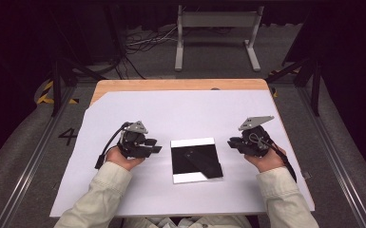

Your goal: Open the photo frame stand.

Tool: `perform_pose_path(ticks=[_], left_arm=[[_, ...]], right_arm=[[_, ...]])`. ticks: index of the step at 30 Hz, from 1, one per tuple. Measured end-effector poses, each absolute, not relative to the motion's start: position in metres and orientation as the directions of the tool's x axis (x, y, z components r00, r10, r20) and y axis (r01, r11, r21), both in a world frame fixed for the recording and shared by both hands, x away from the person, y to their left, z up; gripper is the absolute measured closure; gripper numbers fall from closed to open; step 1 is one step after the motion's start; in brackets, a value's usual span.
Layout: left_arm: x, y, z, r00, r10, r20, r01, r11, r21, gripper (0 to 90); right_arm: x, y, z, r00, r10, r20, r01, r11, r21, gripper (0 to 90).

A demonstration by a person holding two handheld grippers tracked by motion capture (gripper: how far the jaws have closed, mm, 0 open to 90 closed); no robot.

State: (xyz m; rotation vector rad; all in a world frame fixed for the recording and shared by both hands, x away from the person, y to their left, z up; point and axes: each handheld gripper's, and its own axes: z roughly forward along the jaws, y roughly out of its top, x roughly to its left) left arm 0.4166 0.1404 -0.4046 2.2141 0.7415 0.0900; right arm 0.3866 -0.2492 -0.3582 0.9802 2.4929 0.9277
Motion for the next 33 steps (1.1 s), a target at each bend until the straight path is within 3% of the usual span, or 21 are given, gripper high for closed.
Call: perform_pose_path(ticks=[11,33], left_arm=[[0.417,0.141,-0.406,0.832,0.528,-0.17,0.477,-0.524,0.706,58.7],[0.419,0.14,-0.408,0.842,0.512,-0.172,0.466,-0.528,0.71,57.3]], right_arm=[[0.379,-0.255,-0.357,-0.785,0.618,-0.05,0.41,0.578,0.706,77.4],[0.362,-0.248,-0.364,-0.84,0.541,-0.029,0.381,0.629,0.678,78.0]])
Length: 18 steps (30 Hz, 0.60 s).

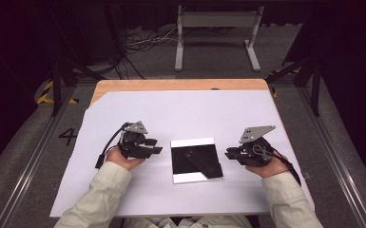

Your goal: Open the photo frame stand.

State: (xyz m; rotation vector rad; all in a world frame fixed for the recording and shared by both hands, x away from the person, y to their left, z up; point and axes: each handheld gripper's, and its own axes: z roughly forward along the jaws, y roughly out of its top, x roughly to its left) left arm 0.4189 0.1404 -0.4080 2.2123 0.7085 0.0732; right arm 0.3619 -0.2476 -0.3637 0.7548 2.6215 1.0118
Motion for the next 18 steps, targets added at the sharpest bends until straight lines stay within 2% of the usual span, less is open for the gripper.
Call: perform_pose_path(ticks=[18], left_arm=[[0.419,0.139,-0.408,0.842,0.509,-0.175,0.466,-0.527,0.71,56.6]], right_arm=[[0.357,-0.239,-0.38,-0.862,0.505,-0.04,0.389,0.711,0.585,80.0]])
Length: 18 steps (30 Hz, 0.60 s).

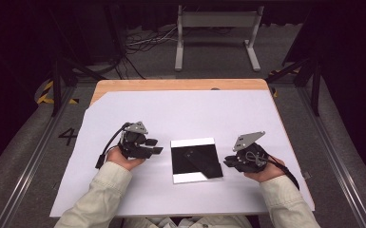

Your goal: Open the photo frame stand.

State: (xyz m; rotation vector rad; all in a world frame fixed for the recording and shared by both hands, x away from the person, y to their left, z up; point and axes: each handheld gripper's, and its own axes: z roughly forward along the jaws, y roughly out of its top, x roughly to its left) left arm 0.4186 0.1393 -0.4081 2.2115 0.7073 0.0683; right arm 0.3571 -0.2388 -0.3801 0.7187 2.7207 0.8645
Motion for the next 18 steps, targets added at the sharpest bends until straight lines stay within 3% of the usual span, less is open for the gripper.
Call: perform_pose_path(ticks=[18], left_arm=[[0.4191,0.1393,-0.4083,0.843,0.507,-0.179,0.468,-0.53,0.707,56.3]], right_arm=[[0.3532,-0.2339,-0.3903,-0.888,0.459,-0.02,0.39,0.778,0.492,80.2]])
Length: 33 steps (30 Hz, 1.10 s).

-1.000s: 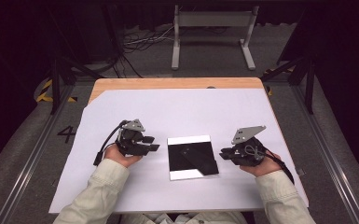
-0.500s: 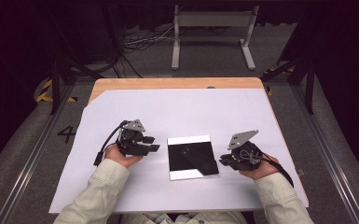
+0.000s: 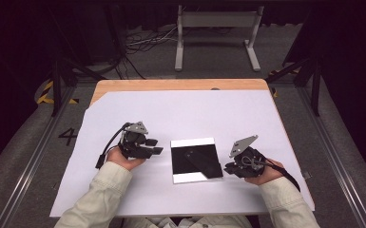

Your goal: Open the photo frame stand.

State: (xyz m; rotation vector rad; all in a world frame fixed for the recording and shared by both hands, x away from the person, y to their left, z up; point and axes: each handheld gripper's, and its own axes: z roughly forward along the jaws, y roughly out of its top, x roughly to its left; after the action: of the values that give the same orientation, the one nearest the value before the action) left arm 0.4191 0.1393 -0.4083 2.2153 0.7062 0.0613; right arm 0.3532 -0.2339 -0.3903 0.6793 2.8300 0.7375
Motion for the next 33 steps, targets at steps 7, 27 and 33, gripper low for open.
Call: perform_pose_path(ticks=[7,27,33], left_arm=[[0.419,0.138,-0.409,0.842,0.507,-0.184,0.472,-0.53,0.705,55.7],[0.42,0.139,-0.409,0.841,0.511,-0.181,0.474,-0.531,0.703,55.7],[0.42,0.139,-0.409,0.84,0.511,-0.183,0.475,-0.532,0.701,55.6]], right_arm=[[0.352,-0.232,-0.394,-0.899,0.438,-0.004,0.388,0.801,0.456,80.5],[0.354,-0.227,-0.406,-0.912,0.41,0.031,0.391,0.842,0.373,83.5],[0.355,-0.224,-0.411,-0.915,0.401,0.034,0.387,0.854,0.348,84.9]])
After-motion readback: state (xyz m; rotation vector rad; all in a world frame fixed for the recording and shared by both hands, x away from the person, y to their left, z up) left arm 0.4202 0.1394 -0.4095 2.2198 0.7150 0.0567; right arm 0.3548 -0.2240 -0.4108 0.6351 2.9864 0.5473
